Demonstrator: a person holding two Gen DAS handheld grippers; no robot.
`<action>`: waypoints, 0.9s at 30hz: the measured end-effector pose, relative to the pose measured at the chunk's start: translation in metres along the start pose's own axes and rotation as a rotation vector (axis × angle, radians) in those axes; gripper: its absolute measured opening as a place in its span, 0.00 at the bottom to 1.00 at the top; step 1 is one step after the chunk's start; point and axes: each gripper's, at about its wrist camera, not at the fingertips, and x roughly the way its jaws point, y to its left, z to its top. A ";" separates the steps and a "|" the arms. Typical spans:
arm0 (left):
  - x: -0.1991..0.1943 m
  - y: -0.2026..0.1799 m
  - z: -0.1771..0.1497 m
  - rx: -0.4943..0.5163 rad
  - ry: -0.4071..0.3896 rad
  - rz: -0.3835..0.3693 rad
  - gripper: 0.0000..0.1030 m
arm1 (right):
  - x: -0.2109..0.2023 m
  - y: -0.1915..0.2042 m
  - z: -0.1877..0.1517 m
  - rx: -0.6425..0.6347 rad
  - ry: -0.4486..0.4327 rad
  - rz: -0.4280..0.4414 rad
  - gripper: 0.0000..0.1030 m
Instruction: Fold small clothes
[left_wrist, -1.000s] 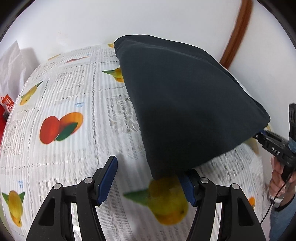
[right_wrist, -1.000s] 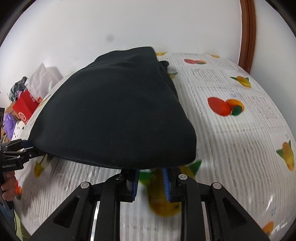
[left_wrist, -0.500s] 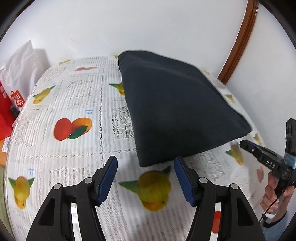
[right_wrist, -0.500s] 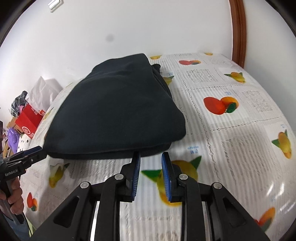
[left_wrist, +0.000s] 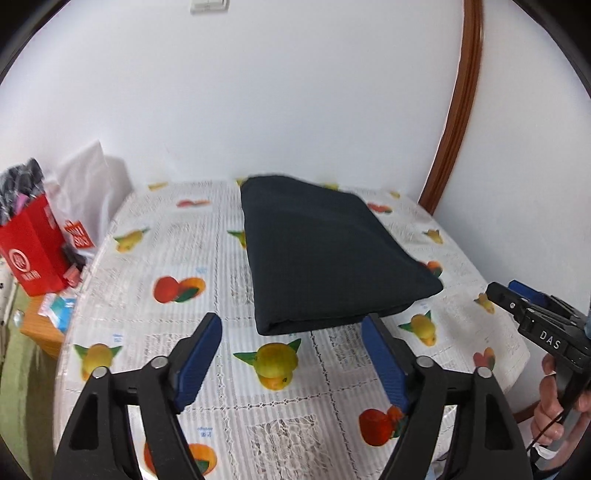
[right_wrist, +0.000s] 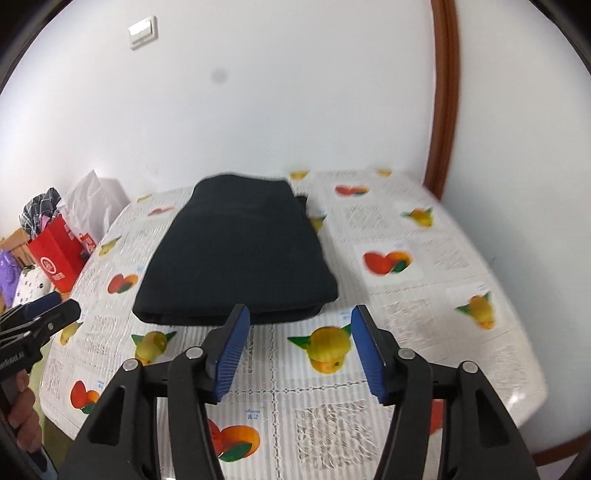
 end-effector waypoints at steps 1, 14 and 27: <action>-0.007 -0.002 0.000 0.001 -0.010 0.005 0.79 | -0.013 0.003 0.002 -0.010 -0.018 -0.012 0.56; -0.068 -0.014 -0.022 0.007 -0.079 0.066 0.95 | -0.103 0.008 -0.020 0.001 -0.121 -0.087 0.98; -0.078 -0.021 -0.027 0.014 -0.092 0.066 0.95 | -0.122 -0.004 -0.035 0.030 -0.122 -0.126 0.99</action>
